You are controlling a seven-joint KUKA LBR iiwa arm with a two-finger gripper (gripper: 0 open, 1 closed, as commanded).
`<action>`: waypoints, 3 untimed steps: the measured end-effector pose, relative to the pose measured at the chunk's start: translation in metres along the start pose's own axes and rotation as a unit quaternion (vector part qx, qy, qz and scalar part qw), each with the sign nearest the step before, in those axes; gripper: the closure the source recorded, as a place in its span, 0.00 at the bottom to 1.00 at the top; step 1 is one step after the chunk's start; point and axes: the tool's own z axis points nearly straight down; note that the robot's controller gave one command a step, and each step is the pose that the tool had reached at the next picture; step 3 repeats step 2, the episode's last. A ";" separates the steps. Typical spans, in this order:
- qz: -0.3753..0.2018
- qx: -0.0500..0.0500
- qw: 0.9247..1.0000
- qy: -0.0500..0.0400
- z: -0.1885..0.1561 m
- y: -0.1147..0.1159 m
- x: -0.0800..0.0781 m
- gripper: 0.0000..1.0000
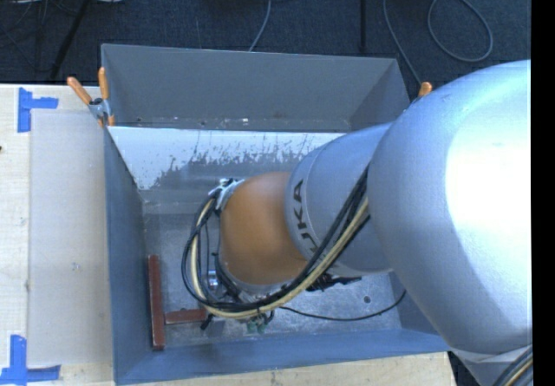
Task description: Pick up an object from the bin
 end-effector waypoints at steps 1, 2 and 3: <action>0.009 0.000 1.000 -0.001 -0.024 -0.013 0.001 1.00; -0.006 -0.001 1.000 -0.005 -0.179 -0.030 -0.042 1.00; -0.006 -0.001 1.000 -0.005 -0.179 -0.030 -0.042 1.00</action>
Offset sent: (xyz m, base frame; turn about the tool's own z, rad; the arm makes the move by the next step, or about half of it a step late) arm -0.0004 -0.0129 0.0238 0.0139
